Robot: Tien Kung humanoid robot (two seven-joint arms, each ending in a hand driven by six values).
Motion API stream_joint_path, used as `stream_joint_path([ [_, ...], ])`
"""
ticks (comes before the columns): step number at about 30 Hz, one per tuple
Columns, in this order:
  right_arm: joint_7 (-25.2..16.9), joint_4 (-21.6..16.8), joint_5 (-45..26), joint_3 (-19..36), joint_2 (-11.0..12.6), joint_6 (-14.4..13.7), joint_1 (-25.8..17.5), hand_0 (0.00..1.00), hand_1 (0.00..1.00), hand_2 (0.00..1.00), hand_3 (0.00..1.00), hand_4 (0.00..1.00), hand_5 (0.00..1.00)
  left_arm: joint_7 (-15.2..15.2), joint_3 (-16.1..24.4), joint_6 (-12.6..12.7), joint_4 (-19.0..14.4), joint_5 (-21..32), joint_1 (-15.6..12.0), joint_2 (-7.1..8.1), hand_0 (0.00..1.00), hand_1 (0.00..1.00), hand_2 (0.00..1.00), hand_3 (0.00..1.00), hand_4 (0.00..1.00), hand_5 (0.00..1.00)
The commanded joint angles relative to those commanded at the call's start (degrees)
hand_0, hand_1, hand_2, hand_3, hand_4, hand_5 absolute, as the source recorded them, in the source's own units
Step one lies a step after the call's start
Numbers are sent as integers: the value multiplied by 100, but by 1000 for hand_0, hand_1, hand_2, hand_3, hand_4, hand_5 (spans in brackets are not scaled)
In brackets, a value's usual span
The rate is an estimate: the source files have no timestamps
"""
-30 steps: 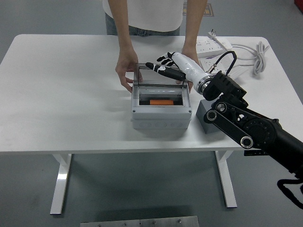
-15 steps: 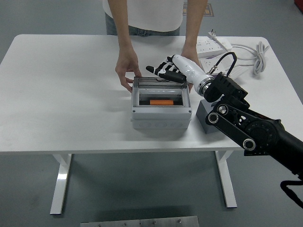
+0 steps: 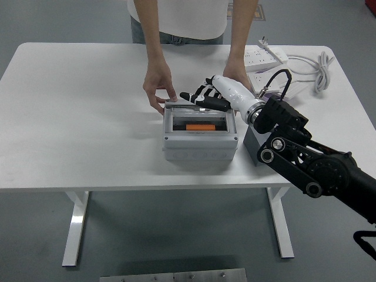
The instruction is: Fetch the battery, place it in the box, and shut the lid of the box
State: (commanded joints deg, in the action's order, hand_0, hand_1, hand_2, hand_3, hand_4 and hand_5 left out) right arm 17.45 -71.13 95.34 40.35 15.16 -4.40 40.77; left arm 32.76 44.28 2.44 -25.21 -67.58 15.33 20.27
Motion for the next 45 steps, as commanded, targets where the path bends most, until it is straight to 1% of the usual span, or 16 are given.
stream_joint_path([
  [5,-2,-23,1,-30,14,40,-66,330,411,512,543,980,998,-27,-35,13,5,47,0,-3,632,698,573,541,500,2],
  [6,-4,-27,1,-31,17,46,-74,321,403,504,498,980,998,-32,-41,16,6,55,0,-3,632,698,573,541,500,2],
  [10,-18,-57,34,38,51,56,-103,321,403,504,498,980,998,-43,-50,24,7,68,-5,-6,632,698,573,541,500,2],
  [17,-18,-169,188,555,202,103,-192,324,409,508,476,977,998,-40,-27,30,5,38,-14,-10,632,698,573,541,500,2],
  [21,-175,-201,289,960,294,-48,-341,341,423,513,457,977,998,-40,-19,35,4,32,-19,-12,632,698,573,541,500,2],
  [23,-395,-192,281,1191,329,-274,-467,341,423,513,457,977,998,-41,-17,39,6,31,-23,-17,632,698,573,541,500,2],
  [24,-502,-181,249,1293,338,-381,-538,396,444,517,474,974,998,-42,-17,41,6,31,-24,-21,632,698,573,541,500,2],
  [26,-744,-155,117,1521,343,-620,-709,396,444,517,474,974,998,-50,-23,48,8,39,-26,-29,632,698,573,541,500,2],
  [28,-1071,-100,-166,1799,330,-910,-953,396,444,517,474,974,998,-62,-33,62,11,53,-31,-40,632,698,573,541,500,2],
  [31,-1595,-7,-677,2163,295,-1170,-1271,392,435,507,478,962,998,-75,-49,86,14,78,-48,-54,632,698,573,541,500,2],
  [35,-2493,124,-1587,2693,243,-1091,-1706,392,435,507,478,962,998,-103,-84,127,18,133,-83,-71,632,698,573,541,500,2],
  [36,-2663,147,-1759,2779,230,-1072,-1761,359,423,477,458,955,998,-108,-88,133,19,137,-87,-72,632,698,573,541,500,2],
  [38,-3140,221,-2240,3015,173,-975,-1924,359,423,477,458,955,998,-126,-99,150,23,152,-103,-71,632,698,573,541,500,2],
  [41,-3636,218,-2826,3309,75,-764,-2129,359,423,477,458,955,998,-151,-113,175,29,174,-124,-61,632,698,573,541,500,2],
  [42,-3798,184,-3065,3417,32,-686,-2204,464,487,522,536,900,880,-164,-122,189,31,191,-136,-55,632,698,573,541,500,2],
  [45,-4157,50,-3667,3697,-82,-516,-2405,464,487,522,536,900,880,-206,-167,234,39,259,-181,-38,632,698,573,541,500,2],
])
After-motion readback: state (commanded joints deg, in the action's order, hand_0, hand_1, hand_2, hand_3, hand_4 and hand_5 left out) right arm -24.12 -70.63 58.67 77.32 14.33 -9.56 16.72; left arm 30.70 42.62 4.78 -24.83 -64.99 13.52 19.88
